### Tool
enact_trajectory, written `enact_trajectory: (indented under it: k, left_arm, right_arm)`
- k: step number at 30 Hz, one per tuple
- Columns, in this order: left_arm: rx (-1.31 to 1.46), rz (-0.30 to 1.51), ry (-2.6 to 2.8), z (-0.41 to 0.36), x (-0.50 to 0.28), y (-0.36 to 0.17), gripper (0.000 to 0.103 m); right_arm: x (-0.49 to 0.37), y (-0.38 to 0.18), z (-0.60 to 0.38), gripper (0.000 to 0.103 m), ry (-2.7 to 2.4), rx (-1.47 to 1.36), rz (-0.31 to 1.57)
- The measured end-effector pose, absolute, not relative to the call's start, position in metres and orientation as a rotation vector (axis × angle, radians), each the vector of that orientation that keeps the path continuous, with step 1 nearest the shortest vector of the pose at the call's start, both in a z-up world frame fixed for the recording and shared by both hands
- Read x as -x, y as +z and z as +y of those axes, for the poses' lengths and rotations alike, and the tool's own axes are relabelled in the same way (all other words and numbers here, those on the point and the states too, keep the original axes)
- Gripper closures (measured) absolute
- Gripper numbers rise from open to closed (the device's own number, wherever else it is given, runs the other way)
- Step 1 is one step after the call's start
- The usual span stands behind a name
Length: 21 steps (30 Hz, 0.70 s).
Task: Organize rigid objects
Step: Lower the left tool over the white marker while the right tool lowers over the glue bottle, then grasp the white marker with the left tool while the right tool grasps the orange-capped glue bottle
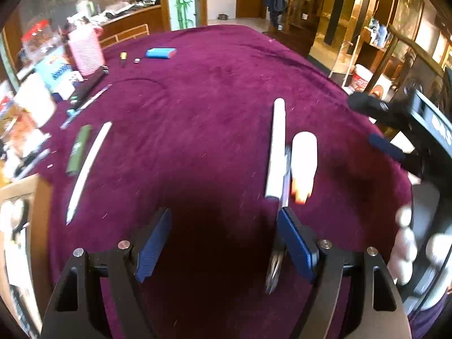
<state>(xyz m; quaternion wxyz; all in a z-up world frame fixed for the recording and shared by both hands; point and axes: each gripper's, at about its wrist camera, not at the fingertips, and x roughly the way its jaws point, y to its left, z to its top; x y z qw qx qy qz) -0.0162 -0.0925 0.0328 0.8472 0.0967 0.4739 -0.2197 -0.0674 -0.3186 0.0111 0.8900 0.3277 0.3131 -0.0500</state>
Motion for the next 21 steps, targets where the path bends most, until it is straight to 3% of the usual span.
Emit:
enact_trajectory:
  k: [8, 21]
  left_arm:
    - [-0.154, 1.000, -0.536, -0.125, -0.023, 0.023, 0.027]
    - [-0.339, 0.974, -0.525, -0.170, -0.056, 0.007, 0.027]
  right_arm:
    - [0.065, 0.005, -0.324, 0.001, -0.113, -0.722, 0.673]
    - [0.064, 0.003, -0.326, 0.001, -0.108, -0.728, 0.686]
